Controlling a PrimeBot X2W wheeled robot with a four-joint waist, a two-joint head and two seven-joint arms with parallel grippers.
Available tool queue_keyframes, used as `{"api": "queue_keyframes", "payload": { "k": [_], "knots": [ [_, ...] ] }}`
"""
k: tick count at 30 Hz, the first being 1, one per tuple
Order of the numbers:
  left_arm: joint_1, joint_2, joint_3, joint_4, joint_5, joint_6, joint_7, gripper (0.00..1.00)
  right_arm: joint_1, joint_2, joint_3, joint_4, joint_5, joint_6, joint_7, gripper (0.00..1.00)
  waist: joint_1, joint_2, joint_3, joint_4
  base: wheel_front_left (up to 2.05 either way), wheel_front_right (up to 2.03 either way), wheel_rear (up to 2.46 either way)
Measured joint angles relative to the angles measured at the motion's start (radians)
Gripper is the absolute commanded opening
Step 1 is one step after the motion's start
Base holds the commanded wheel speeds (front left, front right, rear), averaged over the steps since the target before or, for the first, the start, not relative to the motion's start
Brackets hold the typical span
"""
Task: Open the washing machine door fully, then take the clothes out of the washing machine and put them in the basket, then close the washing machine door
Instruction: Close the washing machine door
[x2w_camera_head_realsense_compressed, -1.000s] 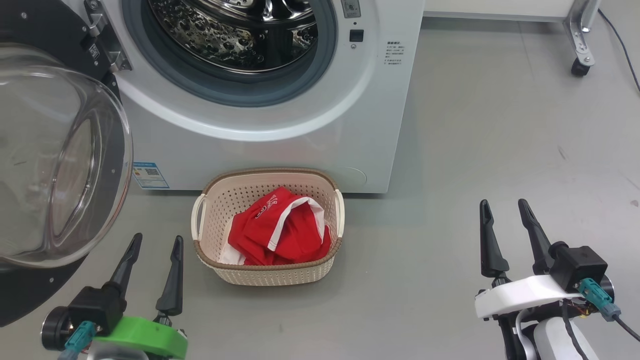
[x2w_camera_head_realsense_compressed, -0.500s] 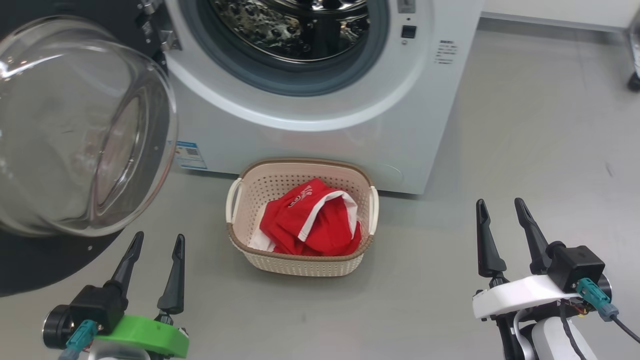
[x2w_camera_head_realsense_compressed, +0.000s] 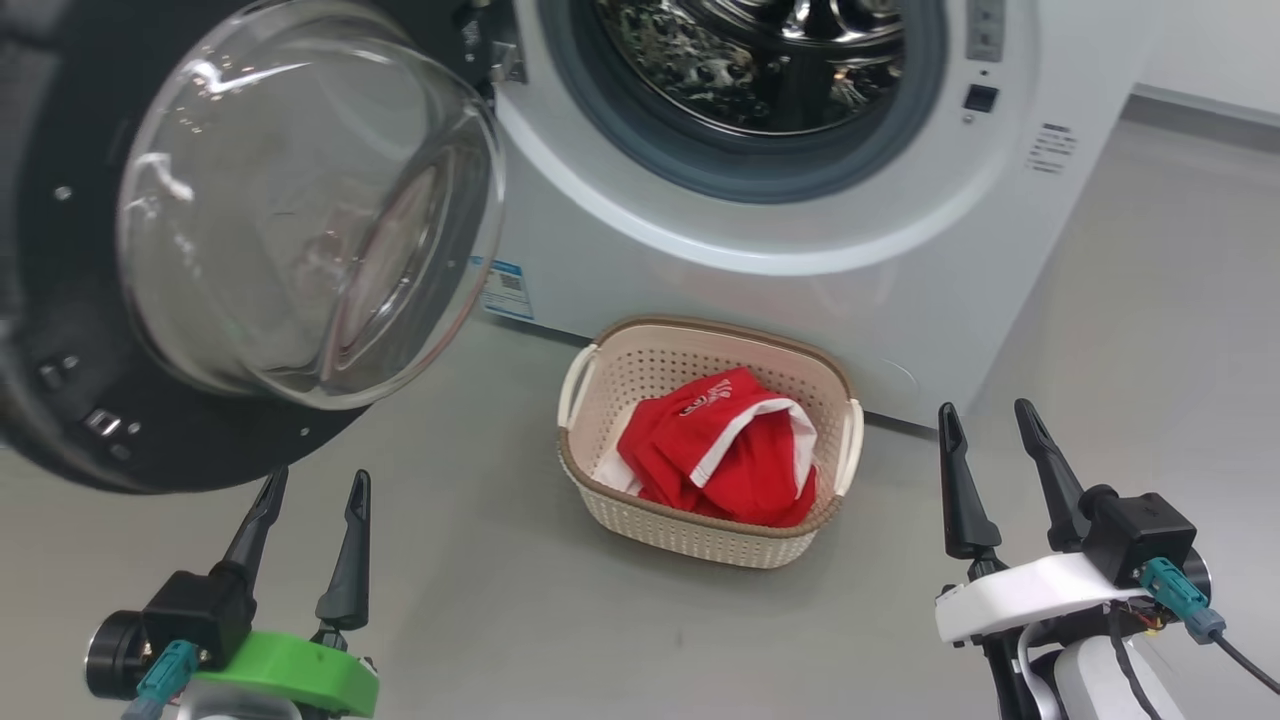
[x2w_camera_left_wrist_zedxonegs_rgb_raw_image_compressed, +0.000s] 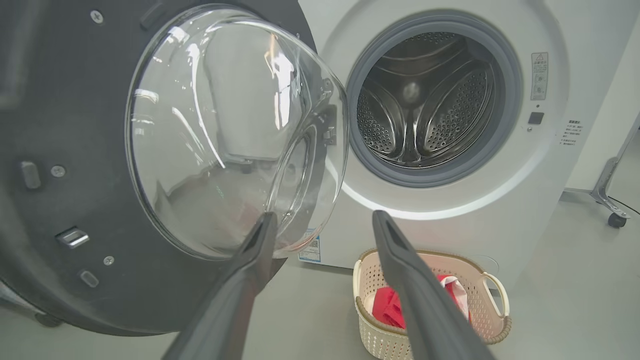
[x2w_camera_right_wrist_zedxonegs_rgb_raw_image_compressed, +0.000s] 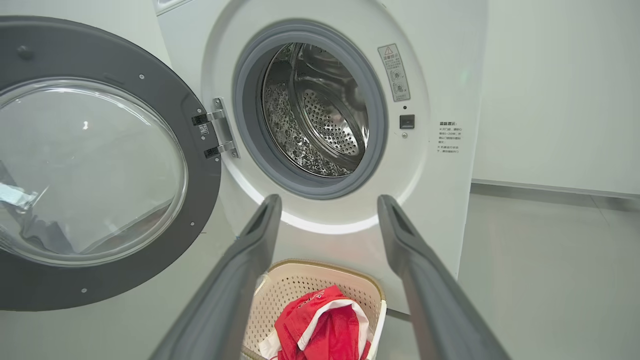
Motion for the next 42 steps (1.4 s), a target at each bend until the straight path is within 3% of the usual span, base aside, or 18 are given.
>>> {"api": "queue_keyframes", "payload": {
  "k": [11,18,42],
  "knots": [
    [0.002,0.002,-0.001,0.001,0.003,0.0,0.0,1.0,0.001,0.0,0.016,0.009,0.01,0.004,0.0,1.0,0.0,0.0,-0.02,0.12,0.0,0.0,0.0],
    [0.032,0.013,0.043,-0.017,0.002,0.022,0.0,1.0,-0.002,0.0,0.08,0.022,0.01,0.012,0.0,1.0,0.0,0.0,-0.031,0.174,0.0,0.0,0.0],
    [0.074,0.014,0.062,-0.071,0.0,0.036,0.0,1.0,-0.04,-0.001,0.113,0.056,0.02,0.013,0.0,1.0,0.0,0.0,-0.02,0.189,0.0,0.0,0.0]
  ]
}}
